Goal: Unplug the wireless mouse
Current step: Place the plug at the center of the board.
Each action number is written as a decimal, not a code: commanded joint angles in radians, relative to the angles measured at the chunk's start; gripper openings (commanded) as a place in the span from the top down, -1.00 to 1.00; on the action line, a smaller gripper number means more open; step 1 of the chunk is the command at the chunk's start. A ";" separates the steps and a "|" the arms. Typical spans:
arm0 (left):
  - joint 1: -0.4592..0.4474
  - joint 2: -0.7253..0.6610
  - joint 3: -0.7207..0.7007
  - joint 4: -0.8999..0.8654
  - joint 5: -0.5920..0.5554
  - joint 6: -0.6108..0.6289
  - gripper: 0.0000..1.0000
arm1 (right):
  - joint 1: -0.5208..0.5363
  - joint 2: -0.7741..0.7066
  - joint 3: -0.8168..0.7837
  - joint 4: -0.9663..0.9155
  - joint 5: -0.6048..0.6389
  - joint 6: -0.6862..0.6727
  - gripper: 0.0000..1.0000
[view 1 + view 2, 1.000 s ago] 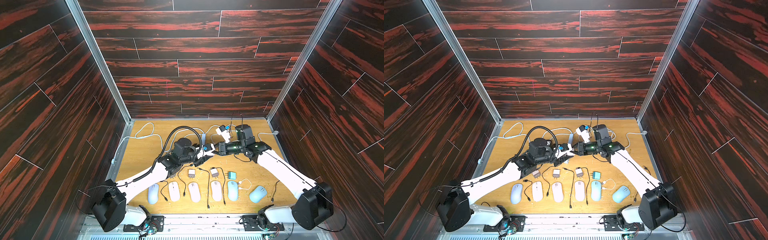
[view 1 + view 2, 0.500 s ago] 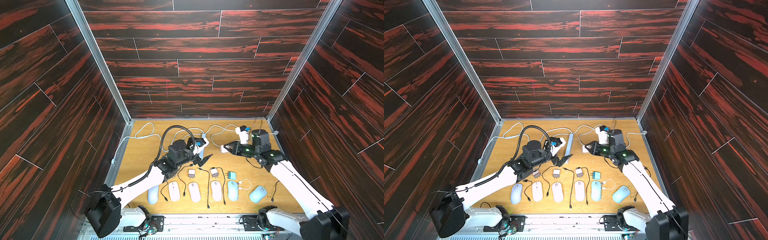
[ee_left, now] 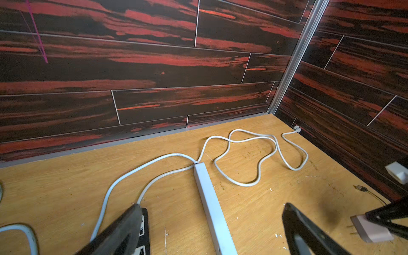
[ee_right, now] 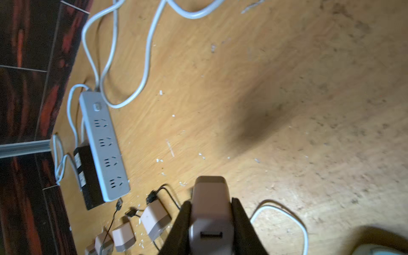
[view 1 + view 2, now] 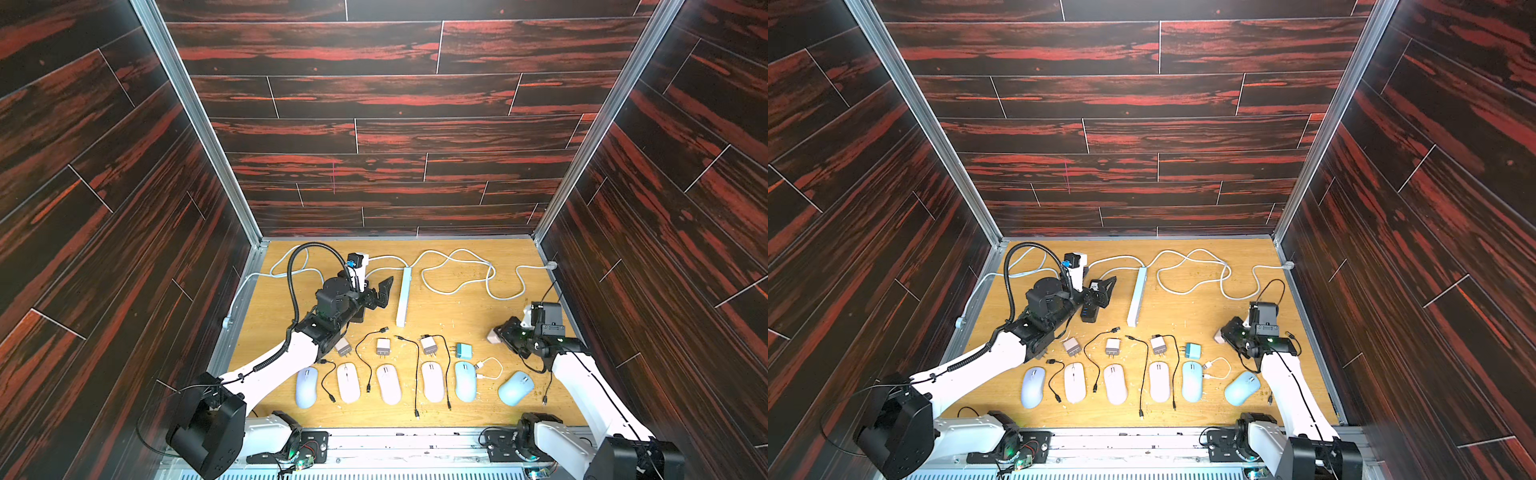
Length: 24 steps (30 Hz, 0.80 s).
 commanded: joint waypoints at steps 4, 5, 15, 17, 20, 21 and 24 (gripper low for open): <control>0.013 -0.032 -0.015 0.020 -0.013 -0.025 -1.00 | -0.070 -0.008 -0.042 -0.003 0.135 0.022 0.81; 0.013 -0.032 -0.014 0.018 -0.013 -0.022 -1.00 | -0.084 -0.009 -0.050 0.002 0.137 0.022 0.81; 0.015 -0.012 -0.019 0.028 -0.013 -0.037 -1.00 | -0.140 -0.030 -0.119 0.037 0.098 0.051 0.68; 0.015 -0.007 -0.011 0.024 -0.012 -0.035 -1.00 | -0.148 -0.031 -0.129 0.048 0.093 0.053 0.62; 0.015 -0.004 -0.004 0.021 -0.009 -0.033 -1.00 | -0.154 -0.018 -0.137 0.054 0.095 0.053 0.51; 0.017 -0.002 -0.003 0.019 -0.009 -0.033 -1.00 | -0.157 -0.017 -0.141 0.055 0.094 0.053 0.43; 0.016 -0.005 -0.004 0.013 -0.009 -0.033 -1.00 | -0.163 -0.028 -0.152 0.054 0.095 0.057 0.19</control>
